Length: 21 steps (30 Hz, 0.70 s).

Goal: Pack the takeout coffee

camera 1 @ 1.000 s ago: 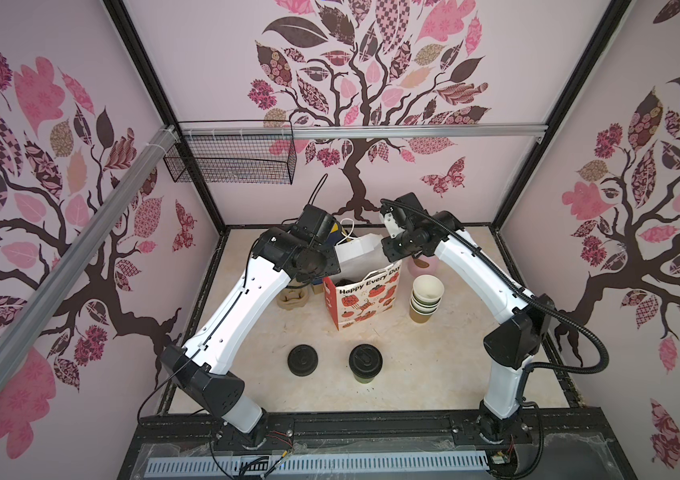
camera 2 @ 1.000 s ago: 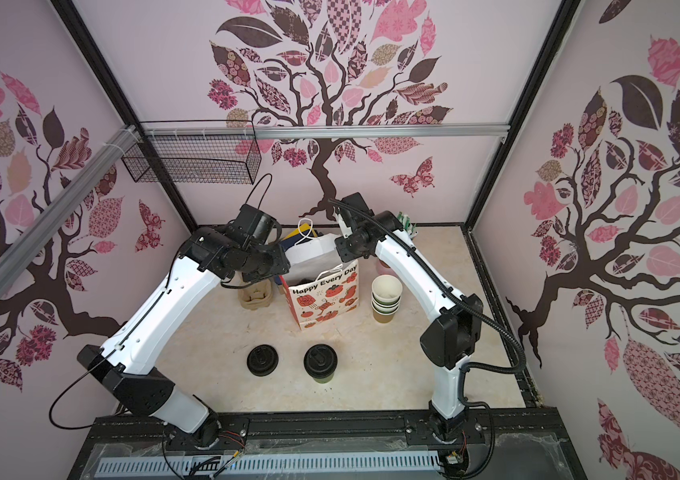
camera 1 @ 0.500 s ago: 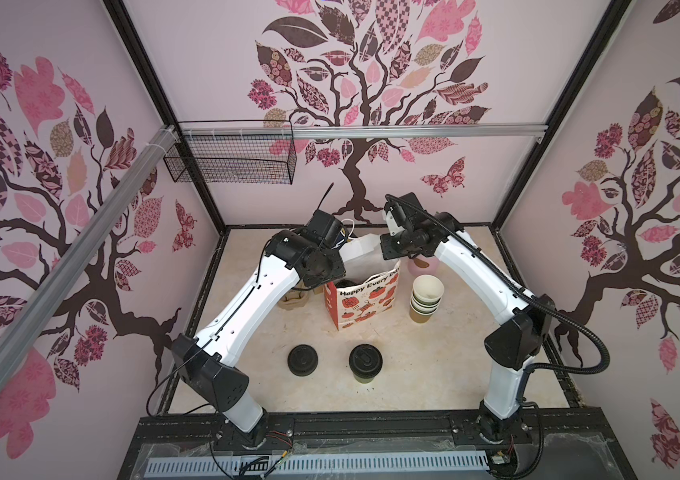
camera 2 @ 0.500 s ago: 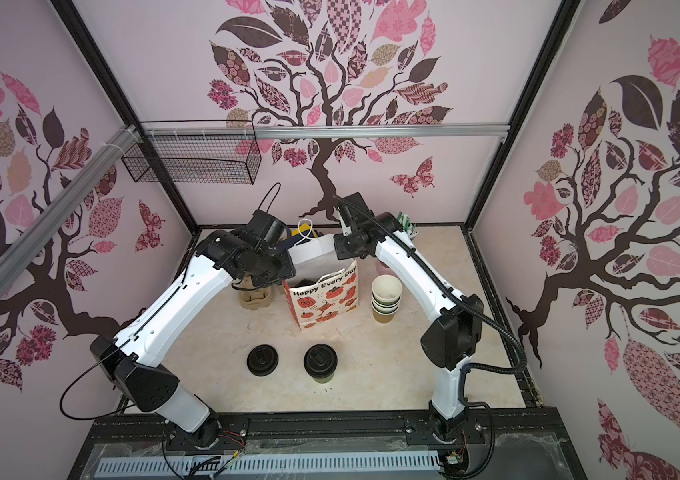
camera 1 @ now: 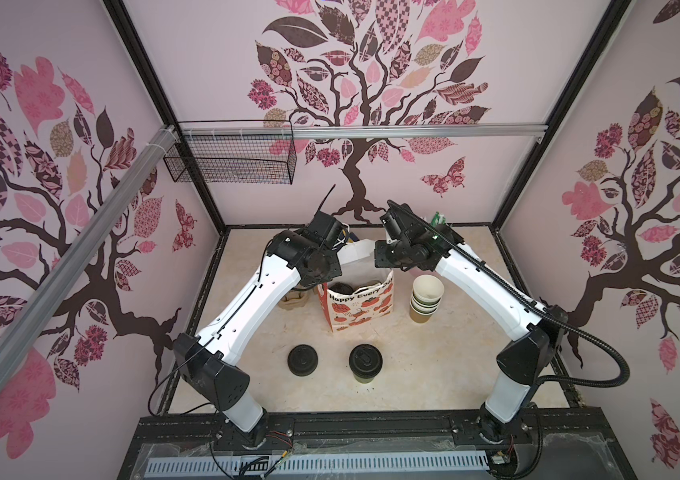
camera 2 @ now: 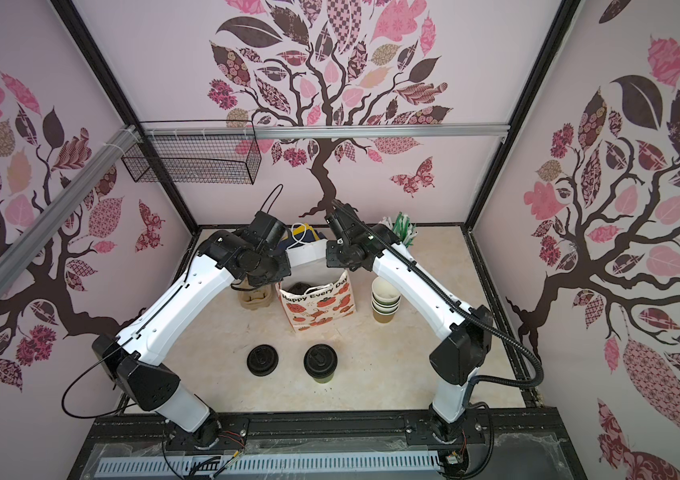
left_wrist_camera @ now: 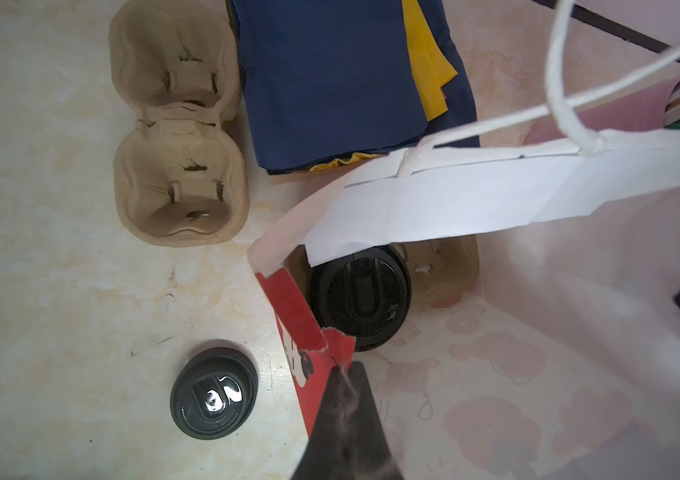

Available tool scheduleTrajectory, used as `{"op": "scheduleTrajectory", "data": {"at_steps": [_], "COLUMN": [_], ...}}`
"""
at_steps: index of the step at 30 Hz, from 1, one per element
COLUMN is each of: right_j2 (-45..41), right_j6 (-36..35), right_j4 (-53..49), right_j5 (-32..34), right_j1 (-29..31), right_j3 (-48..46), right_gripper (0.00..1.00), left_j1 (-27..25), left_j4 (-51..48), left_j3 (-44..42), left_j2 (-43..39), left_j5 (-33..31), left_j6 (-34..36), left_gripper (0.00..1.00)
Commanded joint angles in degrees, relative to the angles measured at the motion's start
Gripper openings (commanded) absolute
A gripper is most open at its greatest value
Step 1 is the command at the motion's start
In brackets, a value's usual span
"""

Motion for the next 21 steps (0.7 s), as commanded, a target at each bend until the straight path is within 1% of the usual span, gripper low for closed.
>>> {"op": "scheduleTrajectory", "data": {"at_steps": [1,3,4,6,7,8,9,11,13,14,17,21], "right_j2": [-4.1,-5.3,-5.8,-6.5,-6.6,-6.7,-6.7,-7.2,-7.5,-7.6,-6.8,-1.9], "right_j6": [5.1,5.9,5.9,4.3,2.9,0.6,-2.2,-10.7,-19.1,-22.8,-31.8,-41.6], "right_j4": [-1.4,-1.4,-1.4,-2.2,-3.1,-4.1,-4.7,-6.4,-7.1,-6.9,-5.5,-5.3], "right_j5": [1.0,1.0,1.0,1.1,1.1,0.7,0.0,-1.5,-3.8,-5.9,-11.7,-16.5], "right_j1": [1.4,1.6,1.6,1.5,1.4,0.9,0.4,-0.9,-2.6,-3.7,-6.4,-6.5], "right_j3": [-1.8,-3.4,-4.0,-4.4,-4.1,-3.6,-2.9,-1.3,-0.3,0.0,0.9,4.7], "right_gripper": [0.00,0.00,0.02,0.09,0.19,0.28,0.35,0.47,0.54,0.57,0.60,0.61], "left_j1": [0.6,1.0,1.2,1.3,1.5,1.5,1.4,1.5,1.5,1.6,1.6,1.6], "left_j4": [0.0,0.4,0.6,1.1,1.3,1.5,1.7,1.7,1.9,2.1,3.0,4.1], "left_j3": [0.5,0.5,0.6,0.8,1.0,1.1,1.1,0.8,0.3,0.0,-0.9,-1.6], "left_j2": [0.6,0.6,0.6,0.6,0.6,0.7,0.7,0.7,0.5,0.4,-0.2,-1.1], "left_j5": [-1.8,-1.7,-1.7,-1.4,-1.0,-0.6,-0.1,0.8,1.3,1.5,2.4,3.6], "left_j6": [4.2,6.2,7.2,9.1,10.0,11.0,11.8,13.3,14.3,14.8,15.7,16.0], "left_gripper": [0.00,0.00,0.00,0.00,0.00,0.00,0.00,0.00,0.00,0.00,0.00,0.00]}}
